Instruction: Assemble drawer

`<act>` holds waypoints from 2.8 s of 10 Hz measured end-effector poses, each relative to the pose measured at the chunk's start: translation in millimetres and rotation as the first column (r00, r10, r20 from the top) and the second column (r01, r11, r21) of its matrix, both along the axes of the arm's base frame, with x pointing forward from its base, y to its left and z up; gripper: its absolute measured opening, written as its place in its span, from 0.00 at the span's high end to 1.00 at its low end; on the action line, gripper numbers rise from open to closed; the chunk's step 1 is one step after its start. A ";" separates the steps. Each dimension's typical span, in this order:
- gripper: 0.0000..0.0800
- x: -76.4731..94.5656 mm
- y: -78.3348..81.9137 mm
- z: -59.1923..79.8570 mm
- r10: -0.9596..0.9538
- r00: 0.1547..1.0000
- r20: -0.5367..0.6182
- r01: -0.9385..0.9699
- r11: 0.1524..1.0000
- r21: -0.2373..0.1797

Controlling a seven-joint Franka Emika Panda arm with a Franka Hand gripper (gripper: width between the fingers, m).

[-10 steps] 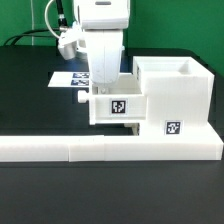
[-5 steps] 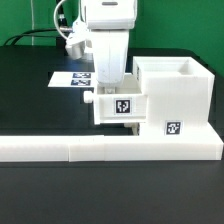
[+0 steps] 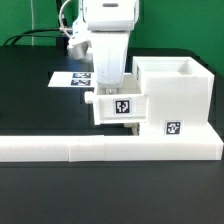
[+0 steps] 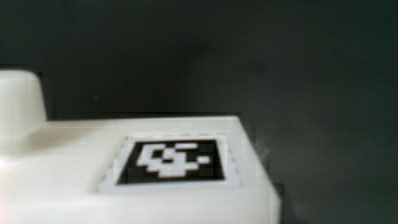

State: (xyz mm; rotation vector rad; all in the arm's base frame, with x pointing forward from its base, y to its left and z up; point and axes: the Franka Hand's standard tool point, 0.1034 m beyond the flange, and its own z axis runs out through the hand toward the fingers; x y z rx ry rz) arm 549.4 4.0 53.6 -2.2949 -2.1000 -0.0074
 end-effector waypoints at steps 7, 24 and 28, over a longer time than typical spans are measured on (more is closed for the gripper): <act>0.20 7.3 0.9 19.7 -0.003 1.000 -0.003 0.003 1.000 -0.011; 0.19 3.9 -37.9 11.1 0.044 0.996 -0.075 -0.029 0.981 0.192; 0.19 11.2 -2.1 7.8 0.014 0.996 -0.087 0.004 0.980 0.200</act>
Offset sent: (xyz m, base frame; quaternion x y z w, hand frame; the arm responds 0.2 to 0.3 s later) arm 0.0007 0.0003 0.0147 0.0083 -0.0069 0.0200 0.9997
